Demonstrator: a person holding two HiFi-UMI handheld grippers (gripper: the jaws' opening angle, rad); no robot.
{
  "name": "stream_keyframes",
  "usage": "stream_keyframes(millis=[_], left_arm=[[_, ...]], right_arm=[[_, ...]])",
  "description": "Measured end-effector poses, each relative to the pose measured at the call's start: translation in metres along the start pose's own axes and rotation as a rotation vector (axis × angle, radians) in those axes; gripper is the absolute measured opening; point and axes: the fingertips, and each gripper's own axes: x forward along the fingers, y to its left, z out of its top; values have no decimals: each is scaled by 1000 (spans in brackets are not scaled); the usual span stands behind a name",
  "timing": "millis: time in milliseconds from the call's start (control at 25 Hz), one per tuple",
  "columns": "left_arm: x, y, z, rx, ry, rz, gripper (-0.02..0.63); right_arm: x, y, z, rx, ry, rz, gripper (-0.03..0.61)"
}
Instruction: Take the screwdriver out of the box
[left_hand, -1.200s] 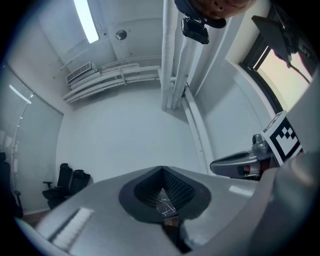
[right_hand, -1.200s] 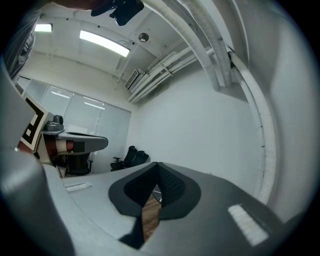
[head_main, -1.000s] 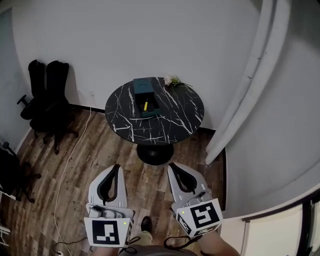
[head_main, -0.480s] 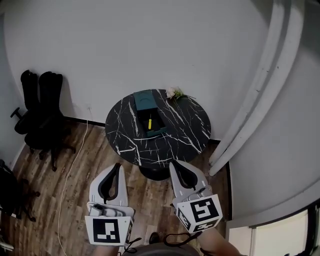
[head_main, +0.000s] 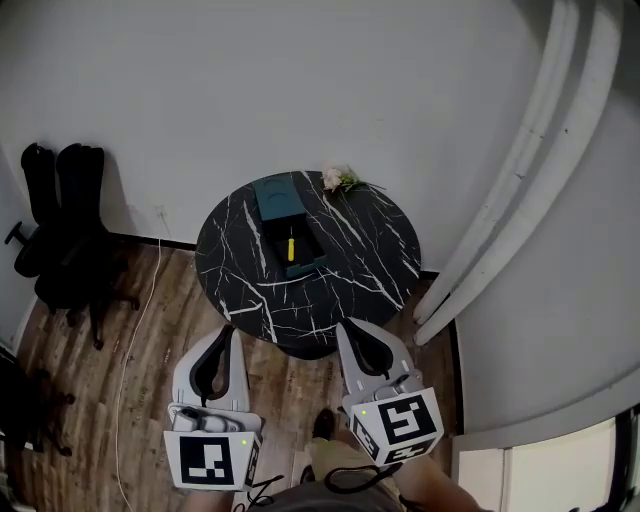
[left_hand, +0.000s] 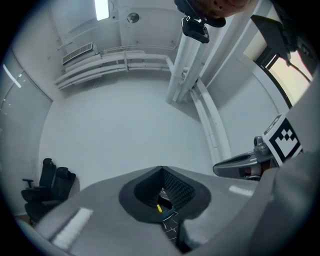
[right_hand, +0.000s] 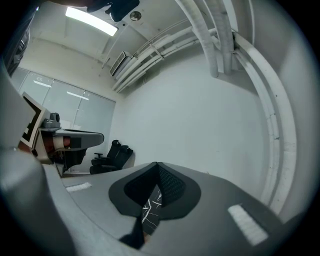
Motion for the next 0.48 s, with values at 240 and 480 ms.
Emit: stream_keyframes(millis=[240, 480], left_arm=[[55, 13, -25, -1, 47, 1, 1], [129, 31, -34, 7, 55, 4, 1]], right_arm=[[51, -25, -15, 22, 21, 8, 28], [121, -60, -26, 57, 47, 22, 26]])
